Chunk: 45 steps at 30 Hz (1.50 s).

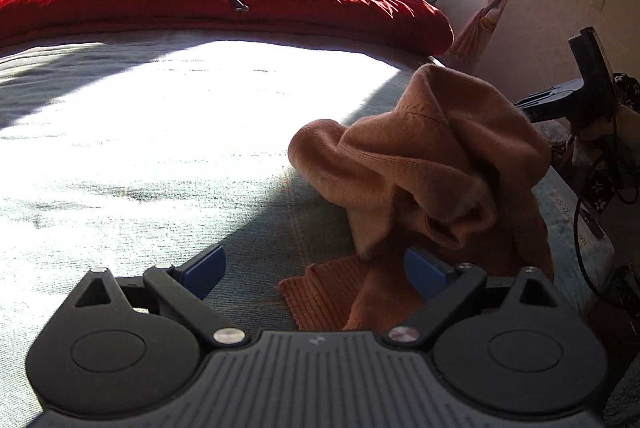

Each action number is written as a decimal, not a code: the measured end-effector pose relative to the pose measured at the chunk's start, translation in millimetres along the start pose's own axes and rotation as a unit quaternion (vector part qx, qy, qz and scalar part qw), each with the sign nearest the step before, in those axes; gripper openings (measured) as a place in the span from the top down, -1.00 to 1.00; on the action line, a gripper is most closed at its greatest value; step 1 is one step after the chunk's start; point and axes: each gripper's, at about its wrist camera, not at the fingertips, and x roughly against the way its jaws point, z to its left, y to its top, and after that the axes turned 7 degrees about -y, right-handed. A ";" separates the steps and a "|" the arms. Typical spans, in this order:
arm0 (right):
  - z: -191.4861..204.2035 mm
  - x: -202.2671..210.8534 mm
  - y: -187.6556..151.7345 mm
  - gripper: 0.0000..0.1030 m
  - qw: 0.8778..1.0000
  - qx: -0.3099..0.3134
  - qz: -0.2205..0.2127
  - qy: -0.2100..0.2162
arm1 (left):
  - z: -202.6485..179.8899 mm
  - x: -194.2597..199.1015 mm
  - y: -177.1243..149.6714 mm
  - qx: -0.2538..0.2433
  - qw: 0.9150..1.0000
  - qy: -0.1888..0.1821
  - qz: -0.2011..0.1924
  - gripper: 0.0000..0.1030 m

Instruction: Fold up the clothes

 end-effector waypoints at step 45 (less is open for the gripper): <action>45.9 100.6 -66.3 -0.66 0.993 0.028 -0.034 0.109 | 60.8 -75.2 -10.1 0.210 0.943 -0.253 -0.043 0.10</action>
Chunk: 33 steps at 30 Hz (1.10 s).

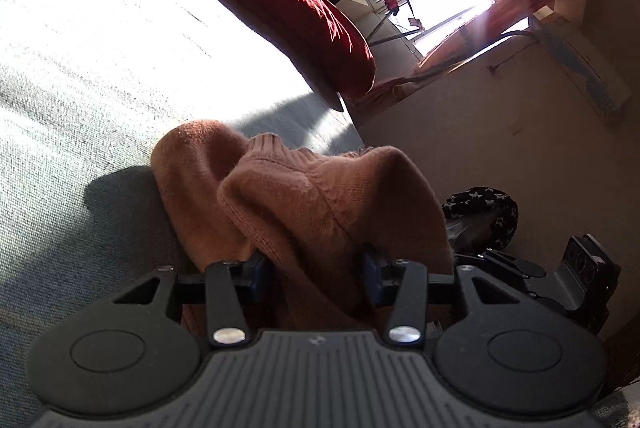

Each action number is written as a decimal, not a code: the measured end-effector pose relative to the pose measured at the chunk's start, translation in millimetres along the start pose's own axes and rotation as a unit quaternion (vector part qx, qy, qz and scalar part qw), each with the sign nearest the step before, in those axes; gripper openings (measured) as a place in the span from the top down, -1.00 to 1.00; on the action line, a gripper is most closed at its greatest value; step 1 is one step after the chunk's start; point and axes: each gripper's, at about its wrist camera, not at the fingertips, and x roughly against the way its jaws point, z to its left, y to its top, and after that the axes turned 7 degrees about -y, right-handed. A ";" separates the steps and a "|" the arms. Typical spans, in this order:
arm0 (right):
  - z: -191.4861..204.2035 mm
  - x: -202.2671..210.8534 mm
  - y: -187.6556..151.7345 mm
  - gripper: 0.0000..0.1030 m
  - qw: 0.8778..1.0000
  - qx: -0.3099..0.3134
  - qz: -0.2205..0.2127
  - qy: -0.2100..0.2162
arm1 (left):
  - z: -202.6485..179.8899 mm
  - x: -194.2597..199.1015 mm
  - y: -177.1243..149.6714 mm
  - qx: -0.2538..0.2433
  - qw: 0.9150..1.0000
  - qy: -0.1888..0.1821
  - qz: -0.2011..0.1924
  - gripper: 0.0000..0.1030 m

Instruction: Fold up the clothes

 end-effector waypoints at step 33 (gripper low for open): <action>61.9 -60.6 -13.0 -1.00 0.992 0.036 0.042 0.109 | -39.2 -9.5 -11.1 -0.079 0.996 -0.025 -0.029 0.63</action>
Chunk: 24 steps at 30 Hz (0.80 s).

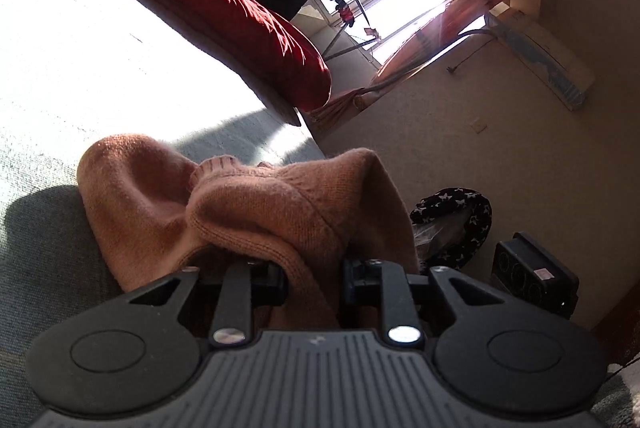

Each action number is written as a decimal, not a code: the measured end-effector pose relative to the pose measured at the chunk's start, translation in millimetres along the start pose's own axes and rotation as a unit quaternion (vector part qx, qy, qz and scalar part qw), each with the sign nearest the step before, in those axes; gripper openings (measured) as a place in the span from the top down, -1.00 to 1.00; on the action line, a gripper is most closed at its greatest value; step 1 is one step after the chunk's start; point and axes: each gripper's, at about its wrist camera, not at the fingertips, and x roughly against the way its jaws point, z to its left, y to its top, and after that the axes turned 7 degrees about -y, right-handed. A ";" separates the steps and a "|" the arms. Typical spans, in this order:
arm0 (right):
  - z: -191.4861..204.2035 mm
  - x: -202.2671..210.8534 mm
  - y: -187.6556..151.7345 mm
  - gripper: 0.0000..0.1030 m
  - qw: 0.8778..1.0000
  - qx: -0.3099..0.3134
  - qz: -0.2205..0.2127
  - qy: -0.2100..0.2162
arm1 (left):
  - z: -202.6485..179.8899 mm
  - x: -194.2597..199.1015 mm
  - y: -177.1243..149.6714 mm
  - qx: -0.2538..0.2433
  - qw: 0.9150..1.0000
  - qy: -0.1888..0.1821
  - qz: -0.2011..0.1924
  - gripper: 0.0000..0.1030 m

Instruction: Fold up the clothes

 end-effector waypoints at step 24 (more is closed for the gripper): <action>-10.4 54.0 -28.4 -1.00 0.987 -0.102 -0.094 -0.083 | -34.1 -16.1 130.4 -0.276 0.929 0.247 0.017 0.68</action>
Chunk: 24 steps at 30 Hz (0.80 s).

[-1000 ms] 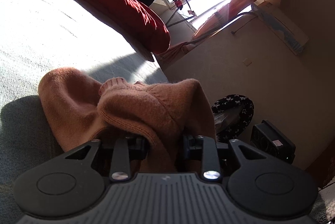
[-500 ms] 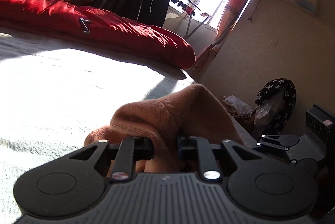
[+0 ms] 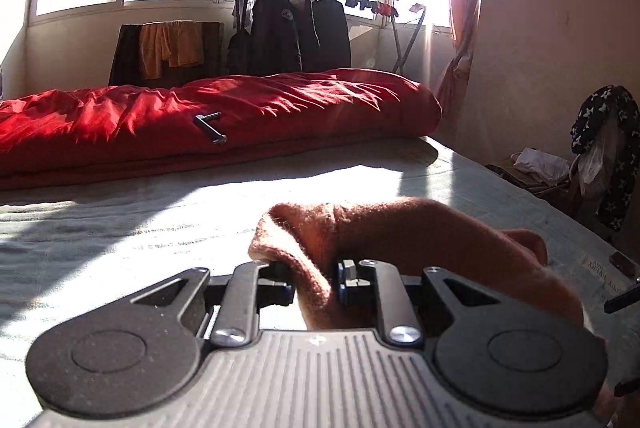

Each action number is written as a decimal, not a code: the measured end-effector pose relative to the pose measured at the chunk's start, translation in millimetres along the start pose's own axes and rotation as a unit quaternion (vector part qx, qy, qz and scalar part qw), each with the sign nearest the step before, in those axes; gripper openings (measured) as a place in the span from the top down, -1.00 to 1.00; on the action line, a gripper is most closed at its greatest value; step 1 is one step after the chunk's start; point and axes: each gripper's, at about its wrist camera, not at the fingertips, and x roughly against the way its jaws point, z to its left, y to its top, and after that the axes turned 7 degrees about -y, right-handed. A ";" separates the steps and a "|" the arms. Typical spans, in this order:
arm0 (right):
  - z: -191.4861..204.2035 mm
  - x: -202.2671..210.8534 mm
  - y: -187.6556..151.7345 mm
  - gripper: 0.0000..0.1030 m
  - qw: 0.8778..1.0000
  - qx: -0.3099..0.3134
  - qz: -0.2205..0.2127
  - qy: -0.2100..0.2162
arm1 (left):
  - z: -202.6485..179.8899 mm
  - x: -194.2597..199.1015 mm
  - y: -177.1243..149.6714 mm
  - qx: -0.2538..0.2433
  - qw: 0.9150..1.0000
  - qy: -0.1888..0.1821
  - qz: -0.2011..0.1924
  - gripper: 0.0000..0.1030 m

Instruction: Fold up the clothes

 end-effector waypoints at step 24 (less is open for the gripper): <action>-25.9 -2.0 -28.9 -1.00 0.982 -0.158 0.030 -0.099 | 81.0 -149.5 36.5 -0.015 0.989 0.107 0.099 0.56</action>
